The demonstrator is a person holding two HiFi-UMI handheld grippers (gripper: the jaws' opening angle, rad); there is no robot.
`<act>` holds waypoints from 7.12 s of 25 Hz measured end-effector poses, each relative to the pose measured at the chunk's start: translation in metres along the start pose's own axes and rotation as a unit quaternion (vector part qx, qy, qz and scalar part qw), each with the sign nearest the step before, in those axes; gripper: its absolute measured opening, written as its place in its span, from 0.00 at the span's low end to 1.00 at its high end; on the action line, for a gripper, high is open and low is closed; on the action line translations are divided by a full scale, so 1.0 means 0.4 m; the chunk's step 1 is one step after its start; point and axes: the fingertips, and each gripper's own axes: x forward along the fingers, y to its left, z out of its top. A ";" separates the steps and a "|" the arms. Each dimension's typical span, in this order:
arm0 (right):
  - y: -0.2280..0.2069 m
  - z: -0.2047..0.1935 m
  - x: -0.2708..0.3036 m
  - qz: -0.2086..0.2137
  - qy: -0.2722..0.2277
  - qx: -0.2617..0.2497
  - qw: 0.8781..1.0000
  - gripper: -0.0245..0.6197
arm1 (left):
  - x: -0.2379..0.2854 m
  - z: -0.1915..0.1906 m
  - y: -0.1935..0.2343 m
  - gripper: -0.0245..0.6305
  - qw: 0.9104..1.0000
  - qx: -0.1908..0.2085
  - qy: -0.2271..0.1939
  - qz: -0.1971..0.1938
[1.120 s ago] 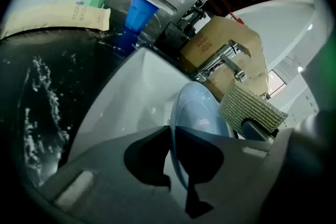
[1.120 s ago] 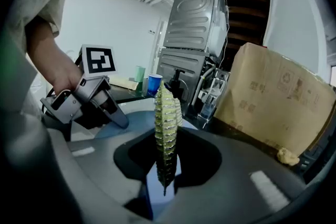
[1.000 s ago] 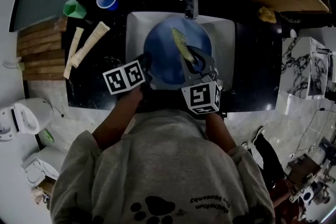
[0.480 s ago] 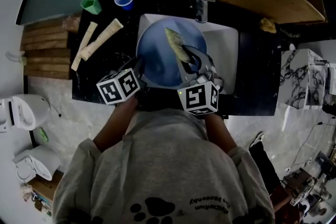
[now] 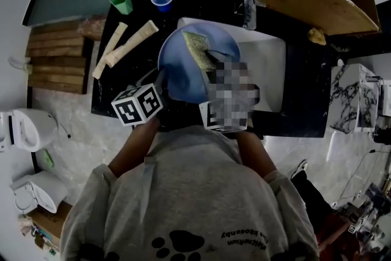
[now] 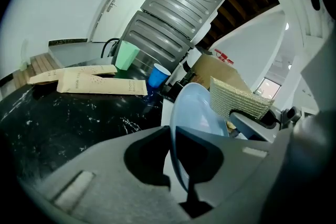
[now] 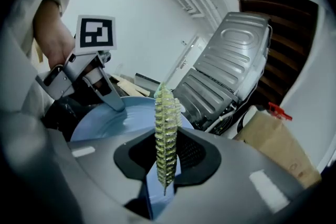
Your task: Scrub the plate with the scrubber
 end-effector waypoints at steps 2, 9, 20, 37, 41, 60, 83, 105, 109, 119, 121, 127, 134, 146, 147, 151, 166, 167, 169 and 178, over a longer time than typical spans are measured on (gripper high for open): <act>0.025 0.028 0.024 0.006 0.012 -0.059 0.998 0.15 | -0.010 0.001 0.015 0.07 1.000 -0.001 -0.002 -0.001; 0.131 0.040 0.100 0.061 0.075 -0.203 0.974 0.15 | -0.043 0.007 0.050 0.07 1.000 -0.015 -0.012 0.000; 0.305 -0.019 0.077 0.225 0.112 -0.211 0.945 0.15 | -0.085 -0.021 0.056 0.08 0.999 -0.026 -0.033 0.032; 0.464 -0.051 -0.140 0.438 0.105 -0.127 0.884 0.15 | -0.152 -0.036 0.047 0.07 0.989 -0.008 -0.127 0.074; 0.464 -0.044 -0.170 0.466 0.114 -0.098 0.872 0.14 | -0.149 -0.042 0.057 0.07 0.989 -0.012 -0.124 0.075; 0.262 0.003 -0.160 0.406 0.104 -0.007 0.908 0.15 | -0.093 -0.043 0.082 0.07 0.994 0.003 -0.077 0.076; 0.054 -0.001 0.076 0.082 0.093 -0.208 0.970 0.15 | -0.088 -0.043 0.083 0.07 0.994 0.018 -0.064 0.082; 0.216 -0.117 0.079 0.185 0.149 -0.240 0.941 0.16 | -0.087 -0.053 0.099 0.08 0.994 -0.001 -0.068 0.087; 0.243 -0.128 0.048 0.217 0.156 -0.227 0.937 0.16 | -0.086 -0.053 0.101 0.08 0.994 -0.004 -0.068 0.088; 0.340 -0.171 -0.055 0.368 0.183 -0.187 0.892 0.16 | -0.085 -0.049 0.098 0.08 0.994 -0.002 -0.070 0.088; 0.354 -0.177 -0.077 0.395 0.189 -0.185 0.880 0.16 | -0.088 -0.049 0.098 0.08 0.994 0.000 -0.070 0.089; 0.391 -0.178 -0.135 0.457 0.197 -0.180 0.849 0.16 | -0.089 -0.046 0.090 0.08 0.993 0.013 -0.074 0.089; 0.408 -0.161 -0.177 0.492 0.194 -0.158 0.834 0.16 | -0.091 -0.042 0.083 0.07 0.992 0.024 -0.081 0.089; 0.391 -0.119 -0.213 0.515 0.180 -0.112 0.831 0.15 | -0.092 -0.038 0.077 0.07 0.992 0.034 -0.086 0.091; 0.389 -0.115 -0.214 0.516 0.177 -0.107 0.831 0.15 | -0.091 -0.038 0.078 0.07 0.992 0.034 -0.086 0.092; 0.362 -0.095 -0.207 0.500 0.161 -0.095 0.846 0.15 | -0.090 -0.039 0.083 0.07 0.991 0.032 -0.083 0.095; 0.079 -0.025 -0.056 0.230 0.089 -0.172 0.954 0.15 | -0.084 -0.039 0.084 0.07 0.992 0.030 -0.079 0.097; 0.067 -0.025 -0.047 0.210 0.089 -0.191 0.955 0.15 | -0.084 -0.039 0.084 0.07 0.992 0.030 -0.079 0.097; 0.046 -0.023 -0.033 0.175 0.089 -0.224 0.955 0.15 | -0.084 -0.038 0.085 0.07 0.992 0.029 -0.078 0.097; 0.020 -0.017 0.013 0.106 0.082 -0.290 0.948 0.15 | -0.085 -0.040 0.085 0.07 0.992 0.028 -0.077 0.099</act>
